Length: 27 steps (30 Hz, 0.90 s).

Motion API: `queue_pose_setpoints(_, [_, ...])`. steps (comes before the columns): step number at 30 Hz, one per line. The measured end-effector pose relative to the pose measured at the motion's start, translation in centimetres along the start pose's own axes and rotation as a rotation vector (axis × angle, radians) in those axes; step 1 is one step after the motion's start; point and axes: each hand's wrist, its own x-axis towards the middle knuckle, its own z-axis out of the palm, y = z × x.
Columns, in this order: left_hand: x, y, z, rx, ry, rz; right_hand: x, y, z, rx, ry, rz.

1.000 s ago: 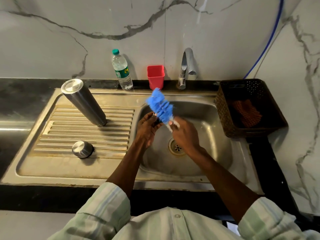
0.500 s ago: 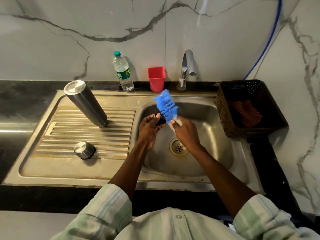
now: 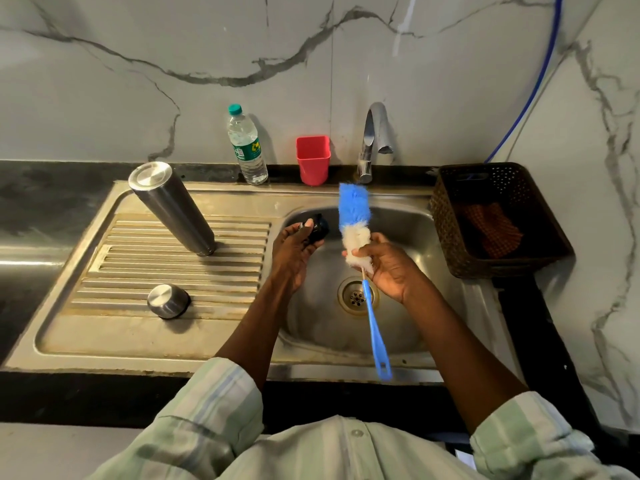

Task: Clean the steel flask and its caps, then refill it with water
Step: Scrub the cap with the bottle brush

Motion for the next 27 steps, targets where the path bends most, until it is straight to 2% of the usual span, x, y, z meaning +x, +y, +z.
queue_pose_setpoints(2, [0.0,-0.1,0.3,0.010,-0.030,-0.005,-0.5,0.5,0.1,0.036,-0.054,0.014])
queue_pose_setpoints(4, [-0.1,-0.2,0.5,0.023,-0.053,-0.016,-1.0,0.9,0.3,-0.111,-0.060,0.020])
queue_pose_setpoints(7, [-0.2,-0.4,0.5,0.026,-0.030,-0.046,-0.8,1.0,0.4,-0.291,0.020,-0.047])
queue_pose_setpoints(9, [-0.1,-0.5,0.3,0.023,0.000,-0.055,-0.7,0.7,0.2,-0.275,0.046,-0.088])
queue_pose_setpoints(12, [0.1,-0.6,-0.2,0.023,0.026,-0.058,-1.2,-0.1,-0.1,-0.231,0.002,-0.125])
queue_pose_setpoints(18, [0.0,-1.2,-1.0,0.063,0.021,-0.057,-1.2,0.3,-0.4,-0.168,0.027,-0.047])
queue_pose_setpoints(24, [0.3,-1.5,-1.2,-0.010,0.057,-0.076,-1.0,0.6,-0.8,-0.384,0.025,-0.048])
queue_pose_setpoints(27, [0.4,-1.5,-1.2,-0.049,0.047,-0.121,-0.8,0.6,-0.2,-0.562,0.085,-0.123])
